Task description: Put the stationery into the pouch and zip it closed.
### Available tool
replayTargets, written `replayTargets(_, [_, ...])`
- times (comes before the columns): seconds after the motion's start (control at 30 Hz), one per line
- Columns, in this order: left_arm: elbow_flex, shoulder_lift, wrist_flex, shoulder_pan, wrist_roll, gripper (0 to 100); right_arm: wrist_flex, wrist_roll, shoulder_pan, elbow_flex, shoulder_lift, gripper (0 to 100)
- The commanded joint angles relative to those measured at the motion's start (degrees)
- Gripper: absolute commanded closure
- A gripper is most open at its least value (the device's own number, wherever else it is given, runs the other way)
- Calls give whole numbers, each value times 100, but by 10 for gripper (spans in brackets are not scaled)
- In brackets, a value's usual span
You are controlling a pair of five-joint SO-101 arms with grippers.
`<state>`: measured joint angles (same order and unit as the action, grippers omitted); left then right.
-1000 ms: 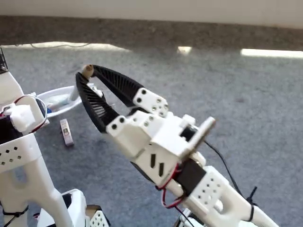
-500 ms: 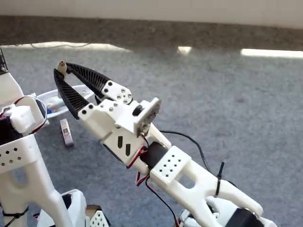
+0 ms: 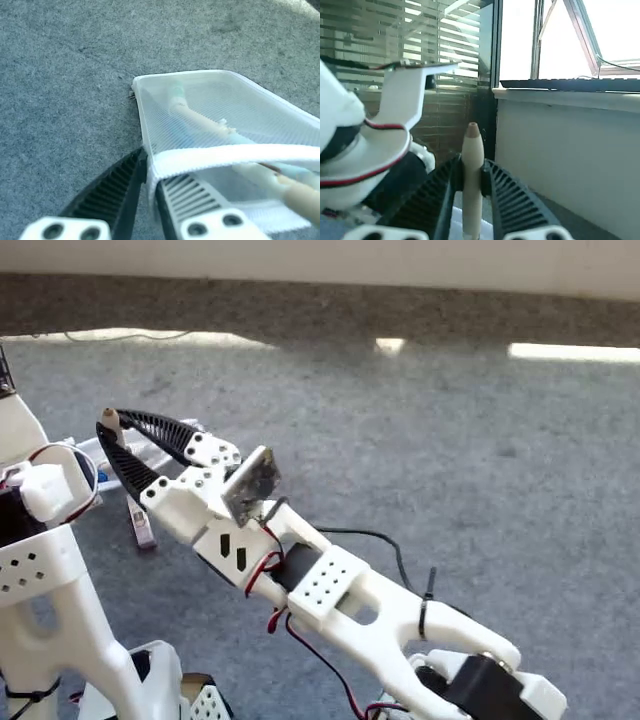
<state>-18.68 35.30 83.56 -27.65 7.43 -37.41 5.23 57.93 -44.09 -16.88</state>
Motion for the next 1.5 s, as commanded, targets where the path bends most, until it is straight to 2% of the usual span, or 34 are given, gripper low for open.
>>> replayTargets(0.0, [-48, -4, -18, -136, -26, 993, -92, 1257, 40, 110, 251, 993])
replayTargets(0.1, [-48, -4, -18, -136, -26, 993, 215, 1925, 22, 110, 418, 993])
replayTargets(0.23, [-48, -4, -18, -136, -26, 993, 875, 1996, 4, 110, 409, 993])
replayTargets(0.37, [-48, -4, -18, -136, -26, 993, 875, 1978, 13, 119, 409, 979])
replayTargets(0.5, [-48, -4, -18, -136, -26, 993, 901, 1916, 22, 66, 409, 831])
replayTargets(0.6, [-48, -4, -26, -136, -26, 993, 927, 1284, 40, 66, 312, 755])
replayTargets(0.9, [-48, -4, -35, -136, -26, 993, 2668, -123, -31, 119, -1640, 756])
replayTargets(1.0, [-48, -4, -35, -136, -26, 993, 2985, -316, -171, 224, -2079, 756])
replayTargets(1.1, [-48, -4, -35, -136, -26, 993, 3486, -686, -602, 620, -2281, 759])
replayTargets(1.17, [-48, -4, -35, -136, -18, 993, 3996, -1099, -963, 1068, -2308, 793])
replayTargets(1.33, [-48, -4, -35, -136, -18, 993, 5253, -1793, -1727, 2281, -2281, 995])
replayTargets(1.47, [-48, -4, -35, -145, -18, 993, 6000, -1776, -1754, 2826, -2281, 989])
